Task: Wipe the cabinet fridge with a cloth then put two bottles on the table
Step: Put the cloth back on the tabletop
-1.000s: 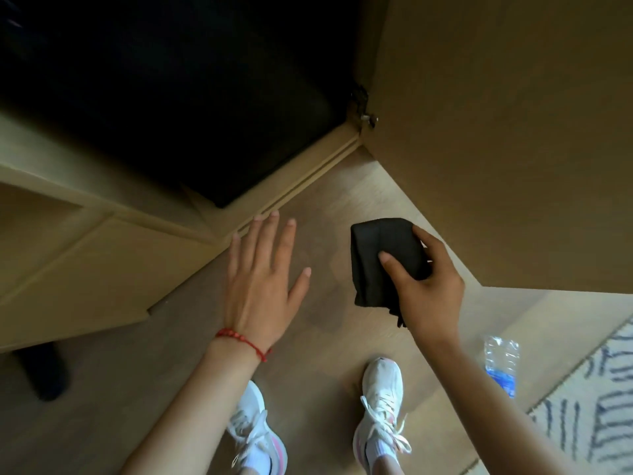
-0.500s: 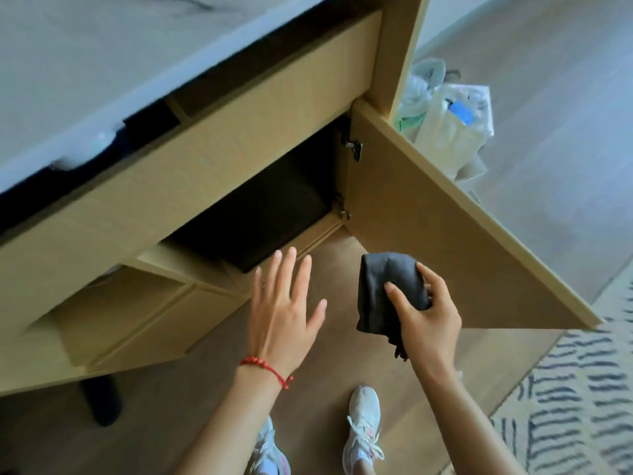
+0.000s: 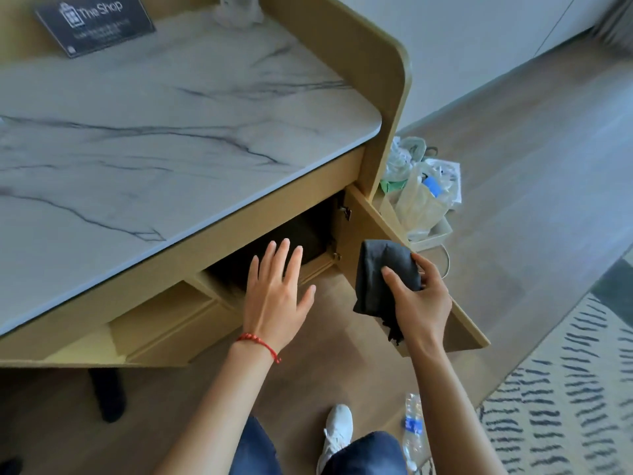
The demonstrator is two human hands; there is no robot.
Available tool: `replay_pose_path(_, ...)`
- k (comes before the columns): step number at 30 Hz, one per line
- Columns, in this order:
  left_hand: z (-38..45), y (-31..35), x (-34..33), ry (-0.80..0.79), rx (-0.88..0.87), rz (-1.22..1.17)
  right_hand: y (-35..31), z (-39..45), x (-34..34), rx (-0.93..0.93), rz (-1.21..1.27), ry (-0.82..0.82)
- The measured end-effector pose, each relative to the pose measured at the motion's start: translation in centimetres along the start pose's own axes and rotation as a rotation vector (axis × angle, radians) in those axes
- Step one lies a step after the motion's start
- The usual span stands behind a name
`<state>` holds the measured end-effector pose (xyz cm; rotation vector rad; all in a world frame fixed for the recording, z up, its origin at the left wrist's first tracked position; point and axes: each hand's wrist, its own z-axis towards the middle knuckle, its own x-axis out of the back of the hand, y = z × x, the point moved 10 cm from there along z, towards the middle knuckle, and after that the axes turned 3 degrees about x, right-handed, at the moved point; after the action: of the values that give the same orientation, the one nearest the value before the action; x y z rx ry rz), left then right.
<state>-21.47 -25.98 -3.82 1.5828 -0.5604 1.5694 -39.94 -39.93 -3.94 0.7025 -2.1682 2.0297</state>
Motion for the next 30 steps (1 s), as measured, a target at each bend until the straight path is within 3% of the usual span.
replay_pose_path(12,-1.2,-5.4,9.3,0.148,0.202,0.066,-9.6,-1.0,-4.5,0.145,-0.018,-0.238)
replay_pose_path(21,-3.4,-14.9,14.0,0.191,0.4,0.112,-15.6,-3.7,-15.4,0.19,-0.029,-0.489)
replay_pose_path(30,-0.1,-25.5,15.6,0.172,0.436,0.1,-19.1,-3.3,-25.7,0.229,-0.11,-0.513)
